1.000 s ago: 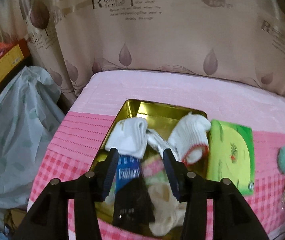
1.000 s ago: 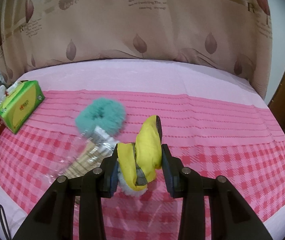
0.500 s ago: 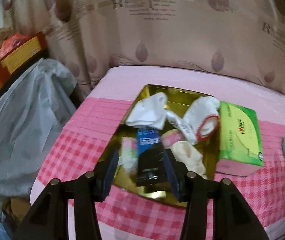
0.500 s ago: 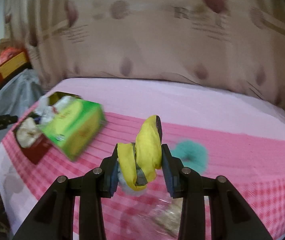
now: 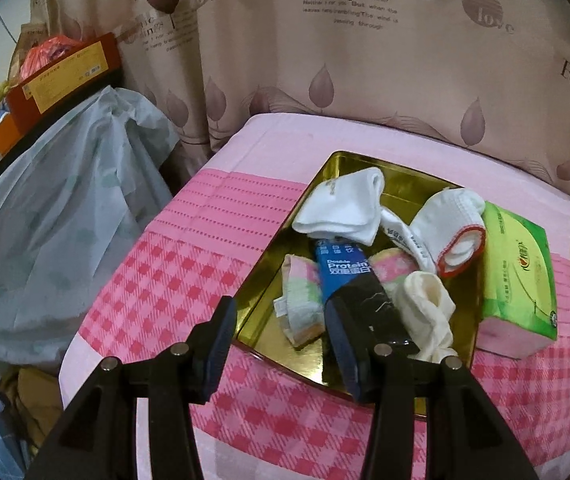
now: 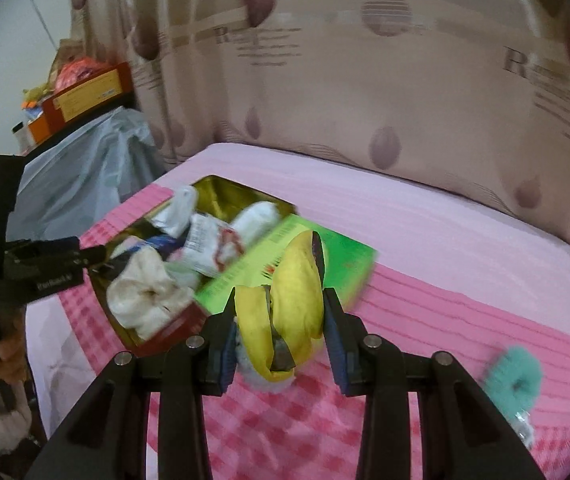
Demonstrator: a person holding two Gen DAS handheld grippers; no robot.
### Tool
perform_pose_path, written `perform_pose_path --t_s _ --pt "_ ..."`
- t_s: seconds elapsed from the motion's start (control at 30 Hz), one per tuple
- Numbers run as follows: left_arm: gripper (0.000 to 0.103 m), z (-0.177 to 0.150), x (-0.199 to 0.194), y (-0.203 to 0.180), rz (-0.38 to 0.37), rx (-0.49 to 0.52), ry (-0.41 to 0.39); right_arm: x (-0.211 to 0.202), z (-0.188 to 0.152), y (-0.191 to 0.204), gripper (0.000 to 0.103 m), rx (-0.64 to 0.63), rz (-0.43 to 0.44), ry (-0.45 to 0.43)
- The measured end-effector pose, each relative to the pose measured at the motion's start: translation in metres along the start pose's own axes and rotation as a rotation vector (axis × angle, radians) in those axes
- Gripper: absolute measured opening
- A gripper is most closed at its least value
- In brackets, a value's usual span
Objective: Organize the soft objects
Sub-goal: 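Carry the yellow cloth with the right gripper into the gold tin and release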
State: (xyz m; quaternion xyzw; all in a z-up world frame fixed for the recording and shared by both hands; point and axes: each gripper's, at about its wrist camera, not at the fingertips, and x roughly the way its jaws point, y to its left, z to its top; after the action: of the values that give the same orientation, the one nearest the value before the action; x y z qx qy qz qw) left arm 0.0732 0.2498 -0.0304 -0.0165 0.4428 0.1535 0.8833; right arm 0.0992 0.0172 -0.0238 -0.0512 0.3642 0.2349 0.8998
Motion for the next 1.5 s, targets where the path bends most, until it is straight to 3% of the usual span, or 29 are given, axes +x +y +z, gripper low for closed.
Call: perform_pose_path --t_s 0.4,1.0,1.2,1.3,1.43,1.5 --pt "0.047 0.000 0.007 0.009 0.022 -0.029 -0.003 0.047 0.020 0.050 0.034 -0.069 0.052 0.033" --pt "0.047 0.002 0.010 0.018 0.040 -0.066 0.003 0.099 0.036 0.068 0.035 -0.077 0.036 0.069" --pt "0.047 0.001 0.012 0.019 0.042 -0.067 0.009 0.106 0.034 0.069 0.042 -0.084 0.047 0.091" --pt "0.047 0.002 0.012 0.018 0.042 -0.067 0.011 0.102 0.034 0.068 0.055 -0.083 0.044 0.080" --pt "0.048 0.002 0.013 0.018 0.041 -0.067 0.010 0.092 0.037 0.066 0.057 -0.076 0.049 0.053" --pt "0.047 0.002 0.014 0.017 0.041 -0.065 0.011 0.085 0.040 0.065 0.065 -0.072 0.047 0.037"
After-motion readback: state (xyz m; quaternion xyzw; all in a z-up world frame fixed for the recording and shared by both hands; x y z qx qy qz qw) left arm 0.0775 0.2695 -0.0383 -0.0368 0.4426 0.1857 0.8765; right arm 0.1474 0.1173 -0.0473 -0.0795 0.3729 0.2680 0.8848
